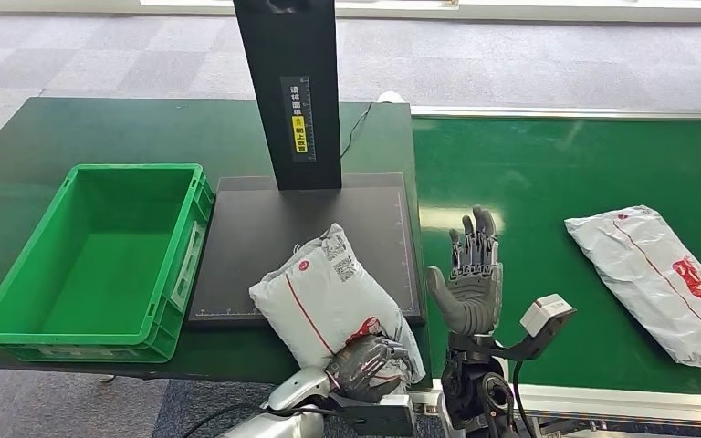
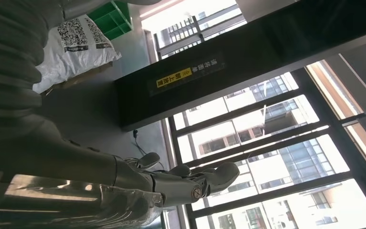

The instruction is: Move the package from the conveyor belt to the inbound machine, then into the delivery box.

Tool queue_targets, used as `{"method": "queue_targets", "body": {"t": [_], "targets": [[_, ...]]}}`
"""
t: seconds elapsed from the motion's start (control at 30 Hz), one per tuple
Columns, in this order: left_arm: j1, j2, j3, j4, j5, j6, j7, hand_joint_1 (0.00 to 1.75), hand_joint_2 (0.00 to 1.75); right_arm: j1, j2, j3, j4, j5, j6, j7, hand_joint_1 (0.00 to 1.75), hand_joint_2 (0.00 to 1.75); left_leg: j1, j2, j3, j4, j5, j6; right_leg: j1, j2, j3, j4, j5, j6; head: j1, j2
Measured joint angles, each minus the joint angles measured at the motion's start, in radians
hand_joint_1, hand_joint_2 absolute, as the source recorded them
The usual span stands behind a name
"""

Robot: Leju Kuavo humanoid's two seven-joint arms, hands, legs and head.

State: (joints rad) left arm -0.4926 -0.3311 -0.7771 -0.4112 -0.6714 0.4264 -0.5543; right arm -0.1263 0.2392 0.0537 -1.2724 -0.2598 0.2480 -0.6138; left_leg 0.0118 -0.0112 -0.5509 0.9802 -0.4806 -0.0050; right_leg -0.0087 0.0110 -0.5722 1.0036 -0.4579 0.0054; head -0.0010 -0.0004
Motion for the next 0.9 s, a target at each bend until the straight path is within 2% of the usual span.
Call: {"method": "queue_targets", "body": {"t": [0.1,0.2,0.37,0.47,0.53,0.67,0.8,0.9], "targets": [[0.015,0.005,0.057,-0.025,0.079,0.006,-0.088,1.75,1.75,0.012,0.000,0.000,-0.003,0.000,-0.006,0.000,0.00,1.75,0.000,0.000,-0.001,0.000,0.000,0.000,0.000,0.000,-0.001,0.000,0.000,0.000,0.000,0.000],[0.040,0.018,0.117,-0.104,0.173,0.000,-0.134,1.75,1.75,0.032,0.000,-0.001,-0.014,0.000,-0.015,-0.002,0.00,1.75,0.000,0.000,-0.002,0.000,0.000,0.000,0.000,0.000,-0.001,0.000,0.000,0.000,0.000,0.000],[0.070,0.062,0.180,-0.277,0.293,-0.020,-0.143,1.75,1.75,0.064,-0.003,-0.002,-0.033,-0.001,-0.027,-0.007,0.00,1.75,0.000,0.000,-0.002,0.000,0.000,0.000,0.000,0.000,-0.002,0.000,0.000,0.000,0.000,0.000],[0.083,0.079,0.195,-0.334,0.318,-0.022,-0.143,1.75,1.75,0.071,-0.003,-0.003,-0.039,-0.001,-0.028,-0.008,0.00,1.75,0.000,0.000,-0.003,0.000,0.000,0.000,0.000,0.000,-0.002,0.000,0.000,0.000,0.000,0.000],[0.099,0.094,0.199,-0.391,0.390,-0.020,-0.143,1.75,1.75,0.076,-0.003,-0.003,-0.044,-0.004,-0.031,-0.011,0.00,1.75,0.000,0.000,-0.003,0.000,0.000,0.000,0.000,0.000,-0.003,0.000,0.000,0.000,0.000,0.000],[0.144,0.150,0.223,-0.588,0.528,-0.029,-0.144,1.75,1.75,0.097,-0.007,-0.003,-0.063,-0.009,-0.039,-0.017,0.00,1.75,0.000,0.000,-0.005,0.000,0.000,0.000,0.000,0.001,-0.004,0.000,0.000,0.000,0.000,0.000],[0.194,0.193,0.298,-0.806,0.617,-0.121,-0.144,1.75,1.75,0.111,-0.012,-0.006,-0.077,-0.011,-0.040,-0.018,0.00,1.75,0.000,0.001,-0.006,0.000,0.000,0.000,0.000,0.001,-0.006,0.000,0.000,0.000,0.000,0.000],[0.216,0.215,0.365,-0.923,0.648,-0.173,-0.144,1.75,1.75,0.115,-0.015,-0.007,-0.080,-0.011,-0.040,-0.018,0.00,1.75,0.000,0.000,-0.007,0.000,0.000,0.000,0.000,0.001,-0.006,0.000,0.000,0.000,0.000,0.000]]}}
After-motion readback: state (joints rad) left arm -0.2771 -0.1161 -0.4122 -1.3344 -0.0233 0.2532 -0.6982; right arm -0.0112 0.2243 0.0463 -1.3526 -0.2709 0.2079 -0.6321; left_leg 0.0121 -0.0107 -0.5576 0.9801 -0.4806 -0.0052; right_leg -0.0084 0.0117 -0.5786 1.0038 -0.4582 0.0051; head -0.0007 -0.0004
